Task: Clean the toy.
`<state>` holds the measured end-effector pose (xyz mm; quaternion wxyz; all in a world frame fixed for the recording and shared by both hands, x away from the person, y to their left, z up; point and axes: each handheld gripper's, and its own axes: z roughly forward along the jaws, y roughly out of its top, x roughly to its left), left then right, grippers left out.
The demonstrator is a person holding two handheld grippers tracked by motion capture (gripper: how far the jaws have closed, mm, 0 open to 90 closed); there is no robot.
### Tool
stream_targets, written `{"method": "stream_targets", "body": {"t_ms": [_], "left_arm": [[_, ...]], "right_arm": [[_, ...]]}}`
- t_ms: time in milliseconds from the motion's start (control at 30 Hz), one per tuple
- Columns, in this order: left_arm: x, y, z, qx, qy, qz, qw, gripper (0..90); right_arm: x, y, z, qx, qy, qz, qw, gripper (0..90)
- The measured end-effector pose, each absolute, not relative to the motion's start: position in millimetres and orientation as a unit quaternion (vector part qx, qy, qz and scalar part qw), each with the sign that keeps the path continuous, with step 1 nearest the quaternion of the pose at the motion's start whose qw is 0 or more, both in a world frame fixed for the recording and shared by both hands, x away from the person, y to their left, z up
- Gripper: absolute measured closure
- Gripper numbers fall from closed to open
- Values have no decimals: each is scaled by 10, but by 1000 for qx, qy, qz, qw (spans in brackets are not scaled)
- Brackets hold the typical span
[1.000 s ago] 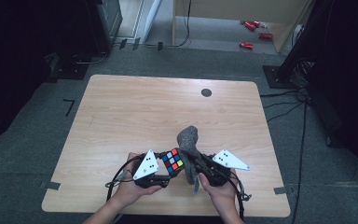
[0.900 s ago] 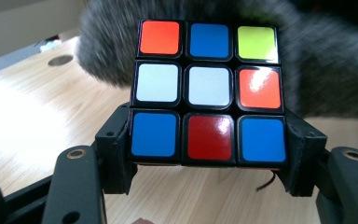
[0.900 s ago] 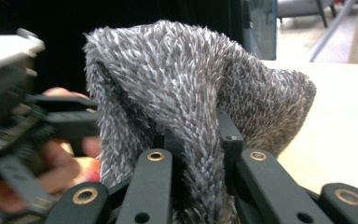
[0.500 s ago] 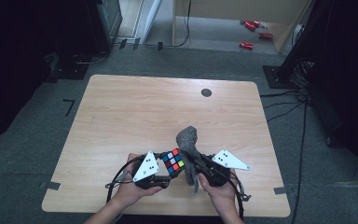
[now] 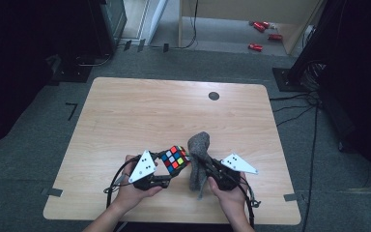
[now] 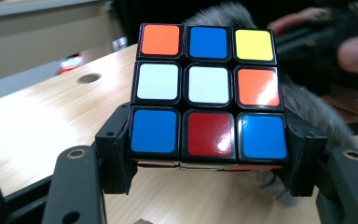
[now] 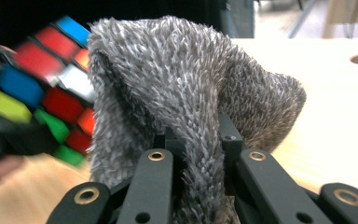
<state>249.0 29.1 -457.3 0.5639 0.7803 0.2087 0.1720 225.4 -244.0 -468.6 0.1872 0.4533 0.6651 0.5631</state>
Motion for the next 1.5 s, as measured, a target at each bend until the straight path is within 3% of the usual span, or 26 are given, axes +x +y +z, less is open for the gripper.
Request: {"method": "stream_targets", "body": {"t_ms": [500, 867, 1300, 1433, 1500], "left_arm": [[2880, 263, -4957, 805, 320, 179, 466, 350], [2945, 197, -5103, 824, 335, 173, 423, 350], [2952, 193, -5136, 822, 345, 159, 425, 345], [2948, 194, -5125, 818, 348, 158, 430, 313], [2942, 194, -5114, 817, 347, 159, 432, 254]], "right_arm": [[2501, -2986, -4795, 505, 646, 496, 284, 810], [2639, -3080, -5049, 525, 663, 469, 256, 805], [2664, -3077, -5101, 526, 671, 465, 238, 747], [2657, -3078, -5095, 523, 673, 467, 234, 698], [2655, -3080, -5093, 523, 673, 468, 234, 676]]}}
